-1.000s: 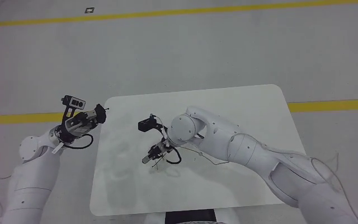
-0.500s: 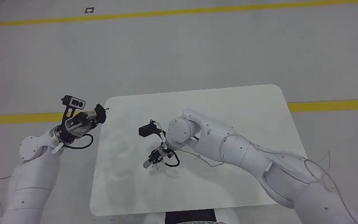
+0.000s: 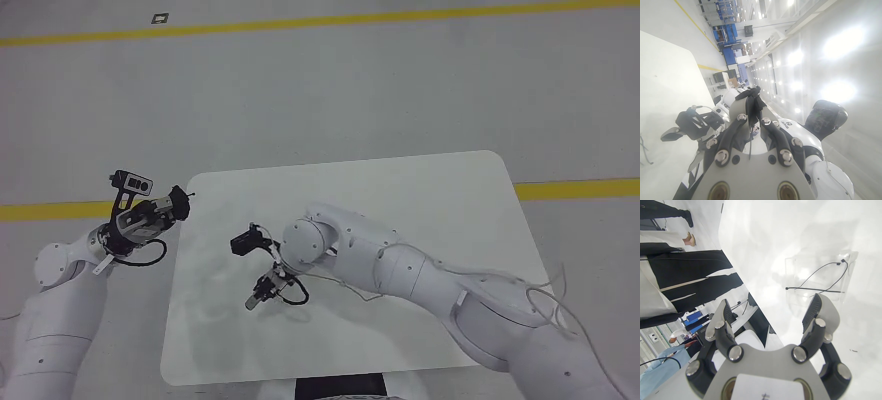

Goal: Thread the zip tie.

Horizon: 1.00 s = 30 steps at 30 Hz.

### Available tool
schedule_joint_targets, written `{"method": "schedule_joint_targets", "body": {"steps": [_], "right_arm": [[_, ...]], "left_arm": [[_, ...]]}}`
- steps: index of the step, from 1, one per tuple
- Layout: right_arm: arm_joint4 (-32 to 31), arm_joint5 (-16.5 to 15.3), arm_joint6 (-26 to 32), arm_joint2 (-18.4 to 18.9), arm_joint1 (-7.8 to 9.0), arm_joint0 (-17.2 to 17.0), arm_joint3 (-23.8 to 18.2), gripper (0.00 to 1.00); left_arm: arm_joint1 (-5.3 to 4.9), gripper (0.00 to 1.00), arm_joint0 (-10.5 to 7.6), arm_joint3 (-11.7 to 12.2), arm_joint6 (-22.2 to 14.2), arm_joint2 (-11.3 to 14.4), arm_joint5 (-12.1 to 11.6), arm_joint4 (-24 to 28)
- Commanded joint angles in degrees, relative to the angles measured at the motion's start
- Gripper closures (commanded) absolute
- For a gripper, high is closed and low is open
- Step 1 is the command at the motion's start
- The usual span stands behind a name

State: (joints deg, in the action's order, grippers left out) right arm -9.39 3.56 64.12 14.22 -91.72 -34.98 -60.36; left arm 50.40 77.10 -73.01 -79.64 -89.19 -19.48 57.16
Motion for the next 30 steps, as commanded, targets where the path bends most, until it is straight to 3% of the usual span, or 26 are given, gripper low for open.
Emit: {"method": "schedule_joint_targets", "body": {"steps": [1,10,21,30], "right_arm": [[-0.3,-0.3,-0.1,-0.2,-0.81,0.2,1.8,0.0],[-1.5,-1.2,0.7,-0.9,-3.98,0.6,8.0,0.0],[-3.5,-1.0,0.6,-0.7,-6.37,0.7,12.4,0.0],[-5.9,0.7,0.2,0.0,-7.17,0.4,13.6,0.14]], "left_arm": [[0.0,1.0,0.0,0.0,0.0,0.0,0.0,0.0],[0.0,1.0,0.0,0.0,0.0,0.0,0.0,0.0],[0.0,1.0,0.0,0.0,0.0,0.0,0.0,0.0],[0.0,1.0,0.0,0.0,0.0,0.0,0.0,0.0]]}}
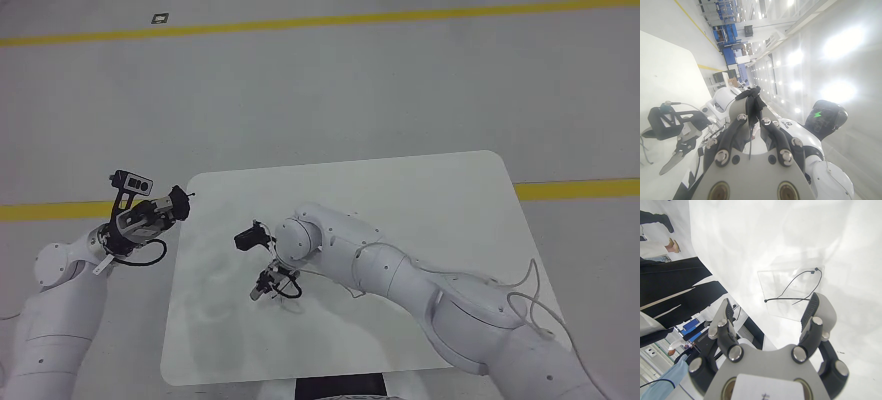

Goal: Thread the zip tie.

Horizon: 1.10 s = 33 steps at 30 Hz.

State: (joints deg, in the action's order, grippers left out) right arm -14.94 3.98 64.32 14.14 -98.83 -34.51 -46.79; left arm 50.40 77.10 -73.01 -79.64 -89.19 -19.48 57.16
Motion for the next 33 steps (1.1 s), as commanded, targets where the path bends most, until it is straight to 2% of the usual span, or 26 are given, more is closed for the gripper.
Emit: {"method": "schedule_joint_targets", "body": {"steps": [1,3,7,13,15,16,17,24,33], "right_arm": [[-0.6,0.6,0.1,0.2,-0.09,0.0,0.1,0.18],[-1.2,1.1,0.1,0.3,-0.16,0.0,0.2,0.16],[-2.4,2.2,0.3,0.8,-0.24,-0.1,0.1,0.2],[-4.2,4.1,0.2,1.5,-0.2,-0.3,-0.5,0.2],[-4.6,4.5,0.2,2.0,-0.1,-0.4,-0.7,0.33],[-4.8,4.7,0.2,2.2,-0.04,-0.4,-0.8,0.47],[-5.1,5.0,0.1,2.5,0.04,-0.5,-0.9,0.51],[-7.9,8.6,0.5,3.0,0.32,-1.2,-2.4,0.54],[-9.6,9.4,1.0,3.1,-0.25,-2.5,-2.7,0.53]], "left_arm": [[0.0,1.0,0.0,0.0,0.0,0.0,0.0,0.0],[0.0,1.0,0.0,0.0,0.0,0.0,0.0,0.0],[0.0,1.0,0.0,0.0,0.0,0.0,0.0,0.0],[0.0,1.0,0.0,0.0,0.0,0.0,0.0,0.0],[0.0,1.0,0.0,0.0,0.0,0.0,0.0,0.0],[0.0,1.0,0.0,0.0,0.0,0.0,0.0,0.0],[0.0,1.0,0.0,0.0,0.0,0.0,0.0,0.0],[0.0,1.0,0.0,0.0,0.0,0.0,0.0,0.0],[0.0,1.0,0.0,0.0,0.0,0.0,0.0,0.0]]}}
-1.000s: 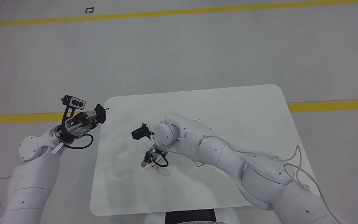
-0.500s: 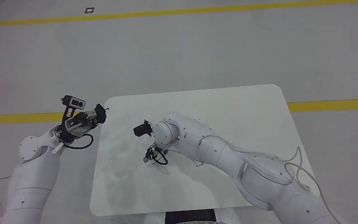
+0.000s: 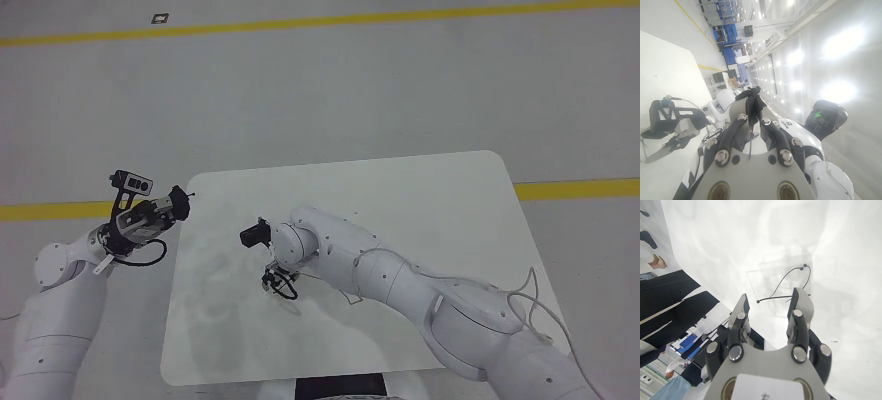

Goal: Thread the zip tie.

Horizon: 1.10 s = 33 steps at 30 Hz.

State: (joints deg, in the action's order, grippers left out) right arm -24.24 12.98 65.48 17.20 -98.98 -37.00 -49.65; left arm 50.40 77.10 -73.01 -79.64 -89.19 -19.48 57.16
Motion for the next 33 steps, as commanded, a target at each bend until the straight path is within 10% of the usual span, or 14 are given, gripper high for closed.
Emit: {"method": "schedule_joint_targets", "body": {"steps": [1,15,33], "right_arm": [[-0.7,0.8,-0.3,0.0,-0.22,0.0,0.3,0.53],[-6.6,6.5,0.9,0.2,-1.08,0.3,-0.4,0.56],[-8.5,6.5,-0.6,2.1,-3.7,-1.2,3.6,0.66]], "left_arm": [[0.0,1.0,0.0,0.0,0.0,0.0,0.0,0.0],[0.0,1.0,0.0,0.0,0.0,0.0,0.0,0.0],[0.0,1.0,0.0,0.0,0.0,0.0,0.0,0.0]]}}
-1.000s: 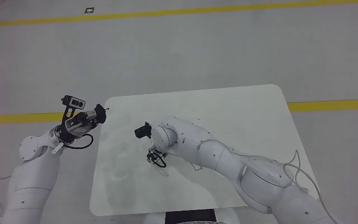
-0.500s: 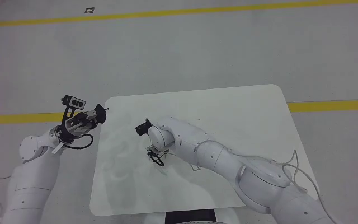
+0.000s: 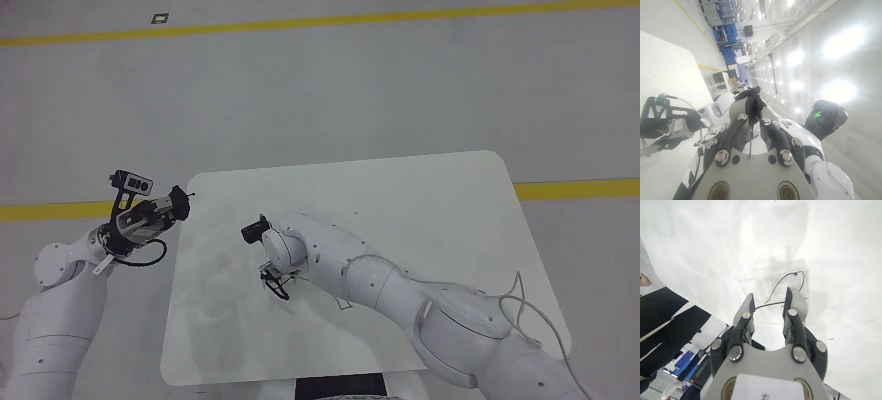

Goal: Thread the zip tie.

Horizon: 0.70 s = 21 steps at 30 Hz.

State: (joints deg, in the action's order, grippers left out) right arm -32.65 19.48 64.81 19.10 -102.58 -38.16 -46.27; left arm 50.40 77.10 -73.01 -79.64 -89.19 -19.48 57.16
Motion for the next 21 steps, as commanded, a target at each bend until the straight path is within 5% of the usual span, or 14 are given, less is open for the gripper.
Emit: {"method": "schedule_joint_targets", "body": {"steps": [1,15,21], "right_arm": [[-0.3,0.0,0.3,0.4,-0.19,0.0,0.4,0.67],[-3.2,0.0,-1.1,1.1,-1.68,-1.0,1.4,0.68],[-5.2,0.0,-1.9,1.1,-2.54,-1.6,2.4,0.76]], "left_arm": [[0.0,1.0,0.0,0.0,0.0,0.0,0.0,0.0],[0.0,1.0,0.0,0.0,0.0,0.0,0.0,0.0],[0.0,1.0,0.0,0.0,0.0,0.0,0.0,0.0]]}}
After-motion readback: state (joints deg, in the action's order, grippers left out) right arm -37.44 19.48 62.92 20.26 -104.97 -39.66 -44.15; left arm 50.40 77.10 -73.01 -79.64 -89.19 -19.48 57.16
